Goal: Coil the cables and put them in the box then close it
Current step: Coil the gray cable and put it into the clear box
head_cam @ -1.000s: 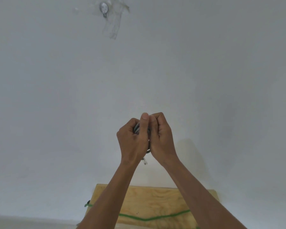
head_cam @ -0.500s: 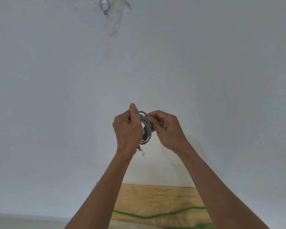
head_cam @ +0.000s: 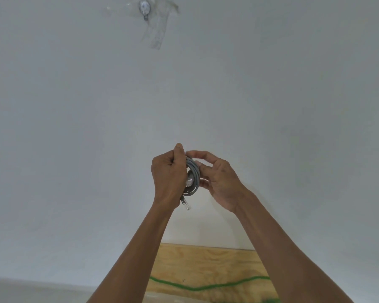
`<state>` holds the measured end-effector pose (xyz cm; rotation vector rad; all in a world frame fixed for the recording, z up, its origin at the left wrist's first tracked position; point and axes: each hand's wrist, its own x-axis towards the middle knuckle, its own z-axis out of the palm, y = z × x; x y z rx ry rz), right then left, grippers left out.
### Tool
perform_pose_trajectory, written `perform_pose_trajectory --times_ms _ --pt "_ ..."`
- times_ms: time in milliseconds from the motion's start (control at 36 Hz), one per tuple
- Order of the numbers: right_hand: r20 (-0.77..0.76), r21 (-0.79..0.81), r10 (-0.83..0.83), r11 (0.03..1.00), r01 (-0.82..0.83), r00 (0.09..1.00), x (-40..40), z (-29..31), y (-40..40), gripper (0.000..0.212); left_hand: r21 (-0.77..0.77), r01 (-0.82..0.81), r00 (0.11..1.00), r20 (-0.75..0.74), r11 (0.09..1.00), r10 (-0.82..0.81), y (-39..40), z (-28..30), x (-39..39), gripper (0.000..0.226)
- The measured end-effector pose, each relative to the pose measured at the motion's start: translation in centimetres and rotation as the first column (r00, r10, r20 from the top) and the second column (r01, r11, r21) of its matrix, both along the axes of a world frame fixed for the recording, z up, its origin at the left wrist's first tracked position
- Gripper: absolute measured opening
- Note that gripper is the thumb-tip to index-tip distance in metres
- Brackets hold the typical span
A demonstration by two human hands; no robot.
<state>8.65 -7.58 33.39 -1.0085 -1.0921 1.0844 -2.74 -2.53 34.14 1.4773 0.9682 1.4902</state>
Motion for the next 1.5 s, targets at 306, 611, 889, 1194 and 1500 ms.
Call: perform_pose_trajectory --times_ms 306,611,889,1194,1500 --pt "0.171 0.032 0.061 0.997 -0.068 0.983 0.1 -0.4 -0.6 0.046 0.064 -0.116 0.992 0.066 0.991 0.112 0.4 -0.7 0.3 0.051" --pt "0.619 0.575 -0.52 0.81 0.111 0.588 -1.8 -1.9 -0.8 0.045 -0.074 -0.071 0.996 0.041 0.995 0.075 1.7 -1.2 -0.7 0.064" --pt "0.401 0.607 -0.586 0.746 0.275 0.704 -2.5 -1.5 -0.8 0.006 -0.032 -0.098 0.991 -0.093 0.995 0.095 1.5 -1.5 -0.8 0.063" --pt "-0.27 0.151 -0.514 0.812 0.563 0.814 -2.2 0.3 -0.4 0.014 0.072 -0.039 0.963 -0.262 0.997 0.056 1.2 -0.4 -0.1 0.072" --pt "-0.498 -0.139 -0.535 0.826 0.546 0.682 -2.6 0.2 -0.1 0.046 -0.025 -0.024 0.974 -0.225 0.999 0.018 1.2 -1.1 -0.2 0.072"
